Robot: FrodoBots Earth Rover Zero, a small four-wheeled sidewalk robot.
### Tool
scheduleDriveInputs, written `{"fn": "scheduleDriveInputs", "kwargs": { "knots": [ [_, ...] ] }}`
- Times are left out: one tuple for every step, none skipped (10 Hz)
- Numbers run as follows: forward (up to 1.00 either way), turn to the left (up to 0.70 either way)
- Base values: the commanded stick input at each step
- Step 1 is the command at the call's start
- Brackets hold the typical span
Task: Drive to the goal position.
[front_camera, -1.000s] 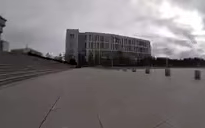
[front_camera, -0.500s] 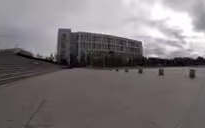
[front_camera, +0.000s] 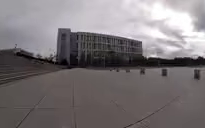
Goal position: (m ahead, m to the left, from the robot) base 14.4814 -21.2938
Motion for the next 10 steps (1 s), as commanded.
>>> {"fn": "scheduleDriveInputs", "kwargs": {
  "knots": [
    [0.7,-0.3],
    [0.7,-0.3],
    [0.7,-0.3],
    [0.7,-0.3],
    [0.7,-0.3],
    [0.7,-0.3],
    [0.7,-0.3],
    [0.7,-0.3],
    [0.7,-0.3],
    [0.7,-0.3]
  ]
}}
